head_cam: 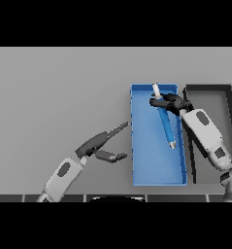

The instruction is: Pick up the blue pipe and place it into the blue bin.

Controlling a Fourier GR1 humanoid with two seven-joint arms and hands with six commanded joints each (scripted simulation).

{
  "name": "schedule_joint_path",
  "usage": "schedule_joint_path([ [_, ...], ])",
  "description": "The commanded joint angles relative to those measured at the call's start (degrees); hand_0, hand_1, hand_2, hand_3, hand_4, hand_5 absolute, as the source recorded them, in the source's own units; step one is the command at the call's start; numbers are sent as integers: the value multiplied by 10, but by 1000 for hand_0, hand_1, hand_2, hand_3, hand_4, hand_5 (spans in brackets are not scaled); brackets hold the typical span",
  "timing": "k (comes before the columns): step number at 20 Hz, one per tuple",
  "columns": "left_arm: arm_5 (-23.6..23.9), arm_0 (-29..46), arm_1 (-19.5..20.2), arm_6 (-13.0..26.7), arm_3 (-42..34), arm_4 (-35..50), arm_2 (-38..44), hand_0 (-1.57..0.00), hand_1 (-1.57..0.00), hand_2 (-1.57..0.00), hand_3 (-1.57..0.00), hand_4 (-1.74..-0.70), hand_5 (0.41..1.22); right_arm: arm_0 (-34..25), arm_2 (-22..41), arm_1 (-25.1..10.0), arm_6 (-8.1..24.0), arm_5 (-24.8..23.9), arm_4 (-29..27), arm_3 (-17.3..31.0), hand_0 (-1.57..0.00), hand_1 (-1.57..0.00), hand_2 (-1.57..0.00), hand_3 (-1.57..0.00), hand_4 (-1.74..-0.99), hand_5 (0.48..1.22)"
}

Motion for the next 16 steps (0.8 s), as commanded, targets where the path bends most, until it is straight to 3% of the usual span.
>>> schedule_joint_path([
  [1,-3,-2,1,1,-1,2,1,1,1,1,1,-878,486,2,6,-2,-3,3,7,-3,-107,-103,-99,-65,-1141,884],
  [3,-5,-5,0,-3,8,1,1,1,1,1,1,-878,480,3,13,-2,-12,4,21,0,-68,-66,-63,-41,-1131,829],
  [5,-4,2,1,-3,4,-2,-3,1,1,1,1,-881,476,0,12,-2,-15,4,21,-3,-377,-184,-82,-26,-1144,792],
  [7,-2,2,2,-3,3,-3,-2,1,1,1,1,-882,474,-1,10,-3,-28,10,25,8,-241,-117,-52,-16,-1153,777],
  [10,-3,5,2,1,-4,-1,-4,1,1,1,1,-885,476,10,4,-7,-20,10,4,-12,-123,-60,-26,-8,-1154,809],
  [12,-3,9,3,3,-11,2,-4,1,1,1,1,-885,478,12,4,-11,-21,11,5,-16,-212,-100,-24,-5,-1152,804],
  [16,-3,3,6,30,-39,15,-2,1,1,1,1,-885,480,4,4,-5,-21,12,9,-7,-212,-100,-24,-5,-1152,798],
])
